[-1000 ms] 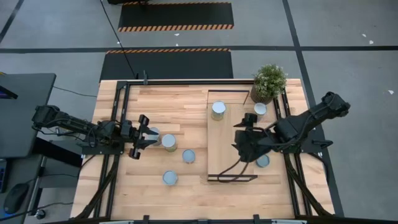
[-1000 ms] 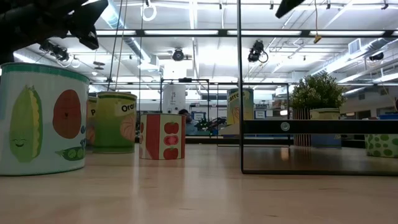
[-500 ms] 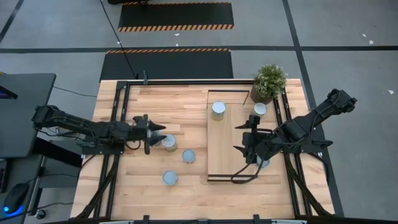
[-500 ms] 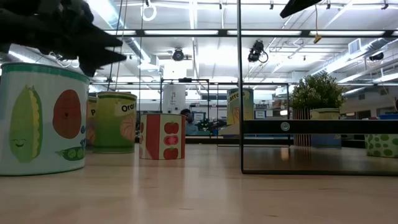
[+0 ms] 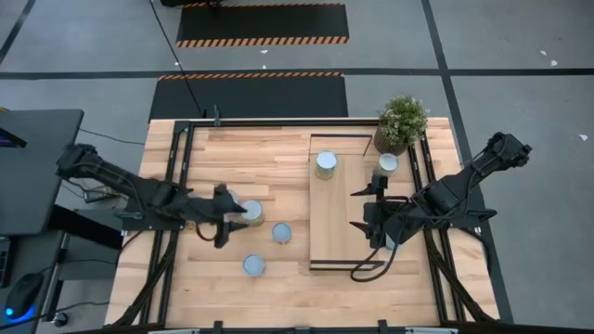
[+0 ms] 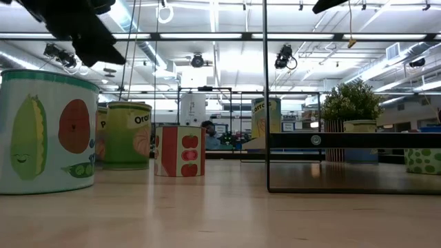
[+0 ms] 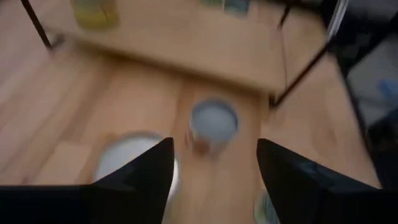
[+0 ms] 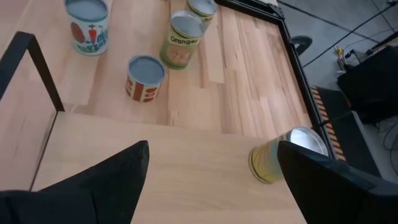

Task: Pick and place cans onto a shelf
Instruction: Adjust the canned mixed fruits

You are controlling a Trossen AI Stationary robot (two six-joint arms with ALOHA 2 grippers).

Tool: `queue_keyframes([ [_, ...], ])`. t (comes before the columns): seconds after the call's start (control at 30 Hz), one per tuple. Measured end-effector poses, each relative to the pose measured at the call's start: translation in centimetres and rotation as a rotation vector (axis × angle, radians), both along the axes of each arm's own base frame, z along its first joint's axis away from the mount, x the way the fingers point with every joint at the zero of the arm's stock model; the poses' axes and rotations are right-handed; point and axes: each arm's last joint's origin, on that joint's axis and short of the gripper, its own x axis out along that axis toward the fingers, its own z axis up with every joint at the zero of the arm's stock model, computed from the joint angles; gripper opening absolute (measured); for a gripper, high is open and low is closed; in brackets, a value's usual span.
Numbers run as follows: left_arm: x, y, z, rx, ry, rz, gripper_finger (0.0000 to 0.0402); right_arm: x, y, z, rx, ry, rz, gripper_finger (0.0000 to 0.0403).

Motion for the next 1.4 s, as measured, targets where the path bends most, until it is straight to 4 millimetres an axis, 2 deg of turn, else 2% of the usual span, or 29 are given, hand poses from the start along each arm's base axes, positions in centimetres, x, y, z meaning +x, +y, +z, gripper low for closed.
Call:
queue_keyframes([
  [0.17, 1.1, -2.2, 0.2, -0.048, 0.236, 0.012, 0.0213, -0.1, 0.1, 0.0, 0.001, 0.009, 0.014, 0.0363],
  [0.4, 3.5, -6.1, 1.6, -0.041, 0.393, 0.026, 0.0206, -0.6, 0.7, -0.9, -0.035, 0.048, 0.062, 0.0363],
  [0.5, 4.1, -7.4, 1.6, -0.051, 0.47, 0.078, 0.0219, -1.0, 0.7, -1.8, -0.048, 0.065, 0.073, 0.0363],
  [0.63, 5.4, -8.9, 1.5, -0.112, 0.514, 0.118, 0.0256, -1.6, 0.7, -2.6, -0.039, 0.073, 0.065, 0.0363],
  [0.8, 6.8, -11.0, 0.6, -0.147, 0.575, 0.135, 0.0284, -2.0, 1.1, -4.0, -0.017, 0.085, 0.083, 0.0363],
  [1.03, 8.3, -13.4, 0.7, -0.106, 0.691, 0.116, 0.0255, -2.3, 1.5, -4.3, 0.001, 0.084, 0.095, 0.0363],
  [1.2, 10.0, -14.7, 1.1, -0.113, 0.687, 0.113, 0.0232, -2.7, 1.7, -4.3, -0.011, 0.097, 0.115, 0.0363],
  [1.4, 10.8, -15.5, 0.4, -0.094, 0.677, 0.091, 0.0223, -3.1, 2.0, -4.3, -0.027, 0.087, 0.126, 0.0363],
])
